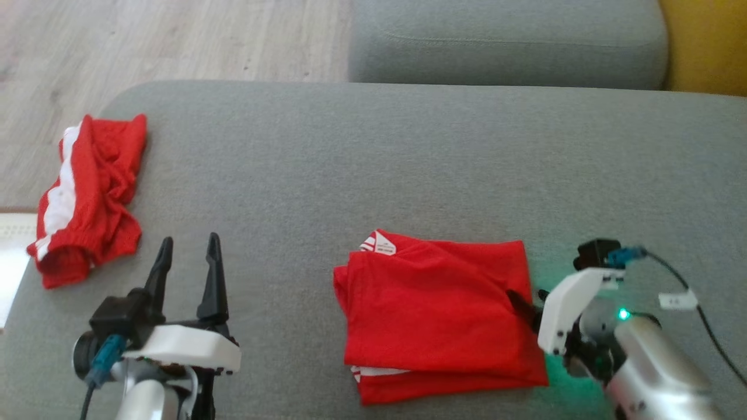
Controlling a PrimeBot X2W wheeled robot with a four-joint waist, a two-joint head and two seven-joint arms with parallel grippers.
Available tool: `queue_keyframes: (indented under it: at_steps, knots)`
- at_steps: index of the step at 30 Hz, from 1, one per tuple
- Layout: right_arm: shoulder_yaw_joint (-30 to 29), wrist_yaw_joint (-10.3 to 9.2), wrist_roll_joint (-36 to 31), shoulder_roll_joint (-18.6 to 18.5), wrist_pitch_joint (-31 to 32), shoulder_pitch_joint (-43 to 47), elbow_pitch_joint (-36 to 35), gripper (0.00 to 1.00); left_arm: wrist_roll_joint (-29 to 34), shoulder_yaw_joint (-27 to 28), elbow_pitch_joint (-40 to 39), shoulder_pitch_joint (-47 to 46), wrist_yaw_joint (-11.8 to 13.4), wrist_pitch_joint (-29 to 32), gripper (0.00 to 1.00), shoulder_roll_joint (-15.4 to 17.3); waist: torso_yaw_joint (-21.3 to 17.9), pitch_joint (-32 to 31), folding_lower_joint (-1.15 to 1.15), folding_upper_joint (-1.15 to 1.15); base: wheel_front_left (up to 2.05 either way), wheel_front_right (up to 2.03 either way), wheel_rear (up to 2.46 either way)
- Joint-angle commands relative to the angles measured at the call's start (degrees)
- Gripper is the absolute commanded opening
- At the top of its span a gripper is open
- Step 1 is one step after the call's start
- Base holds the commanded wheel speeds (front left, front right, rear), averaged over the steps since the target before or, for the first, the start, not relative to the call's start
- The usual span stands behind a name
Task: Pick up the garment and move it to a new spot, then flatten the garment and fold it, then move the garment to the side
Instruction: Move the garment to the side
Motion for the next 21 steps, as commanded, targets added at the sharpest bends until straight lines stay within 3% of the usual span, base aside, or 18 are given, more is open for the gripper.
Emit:
queue_keyframes:
  at_steps: [1,3,4,6,13,21]
  knots:
    - [1.33,-0.04,1.49,0.89,2.76,-2.18,0.72,1.0,0.53,2.51,-1.5,-2.63,-0.12,-0.7,1.0,0.24,0.83,0.46,0.0,0.0,0.0,0.0,0.0]
    - [1.99,-0.04,3.12,1.19,5.72,-2.68,1.92,1.0,0.71,2.67,-1.47,-2.61,-0.2,-0.7,1.0,0.1,1.29,0.57,0.0,0.0,0.0,0.0,0.0]
    - [2.19,-0.04,3.99,1.33,6.37,-2.92,2.0,0.85,0.78,2.73,-1.46,-2.57,-0.24,-0.7,1.0,0.04,1.46,0.59,0.0,0.0,0.0,0.0,0.0]
    - [2.87,-0.04,5.19,1.19,6.24,-3.35,1.47,0.0,0.9,2.85,-1.37,-2.53,-0.34,-0.7,1.0,-0.07,1.67,0.59,0.0,0.0,0.0,0.0,0.0]
    - [4.29,-0.04,6.58,-1.15,-0.38,-6.57,-0.83,0.0,1.24,2.67,-1.11,-2.59,-1.17,-0.7,1.0,-0.32,-0.16,-0.1,0.0,0.0,0.0,0.0,0.0]
    - [5.86,-0.04,6.75,-6.09,-5.56,-12.46,-1.99,0.0,1.66,-0.88,-0.19,-5.7,-3.53,-0.7,1.0,-0.52,-5.51,0.48,0.0,0.0,0.0,0.0,0.0]
